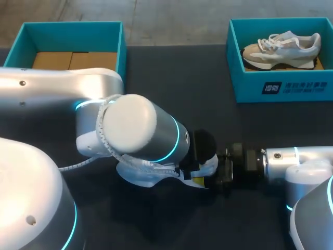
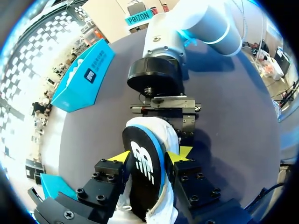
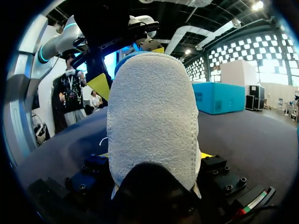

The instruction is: Take the shoe out of the shoebox, open the shoe tongue, remove and reinsert the insole, then place the shoe into the shoebox

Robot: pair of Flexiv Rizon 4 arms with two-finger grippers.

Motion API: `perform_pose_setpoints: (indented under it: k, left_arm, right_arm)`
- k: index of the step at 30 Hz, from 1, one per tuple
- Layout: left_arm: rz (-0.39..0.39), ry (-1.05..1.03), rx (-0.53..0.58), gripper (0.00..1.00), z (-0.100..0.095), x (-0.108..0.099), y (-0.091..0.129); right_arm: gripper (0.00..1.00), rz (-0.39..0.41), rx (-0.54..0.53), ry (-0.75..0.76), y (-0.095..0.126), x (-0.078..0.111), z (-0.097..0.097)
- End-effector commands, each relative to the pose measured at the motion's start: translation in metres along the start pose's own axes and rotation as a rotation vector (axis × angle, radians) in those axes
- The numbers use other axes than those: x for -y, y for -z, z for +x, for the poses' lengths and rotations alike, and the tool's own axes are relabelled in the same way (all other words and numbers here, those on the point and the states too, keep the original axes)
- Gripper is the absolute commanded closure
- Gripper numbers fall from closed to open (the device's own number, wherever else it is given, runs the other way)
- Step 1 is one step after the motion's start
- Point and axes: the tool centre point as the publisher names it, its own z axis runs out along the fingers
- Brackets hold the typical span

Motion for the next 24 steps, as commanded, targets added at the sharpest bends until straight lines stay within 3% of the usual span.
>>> perform_pose_setpoints:
  k: [1,9,11,14,24]
  left_arm:
    - [-0.015,0.007,0.025,0.55,-0.001,0.005,-0.004]
    - [-0.016,0.013,0.043,0.65,-0.003,0.005,-0.002]
    - [-0.014,0.015,0.045,0.75,-0.003,0.004,-0.001]
    - [-0.010,0.022,0.043,0.98,-0.003,0.002,0.000]
    - [0.024,0.042,-0.001,1.00,-0.006,0.007,0.008]
  right_arm:
    - [1.00,0.003,0.003,0.000,-0.001,0.000,0.001]
    - [1.00,0.003,0.003,0.000,-0.001,0.000,0.001]
    - [1.00,0.003,0.003,0.000,-0.001,0.000,0.001]
    - [1.00,0.003,0.003,0.000,-0.001,0.000,0.001]
    - [1.00,0.003,0.003,0.000,-0.001,0.000,0.001]
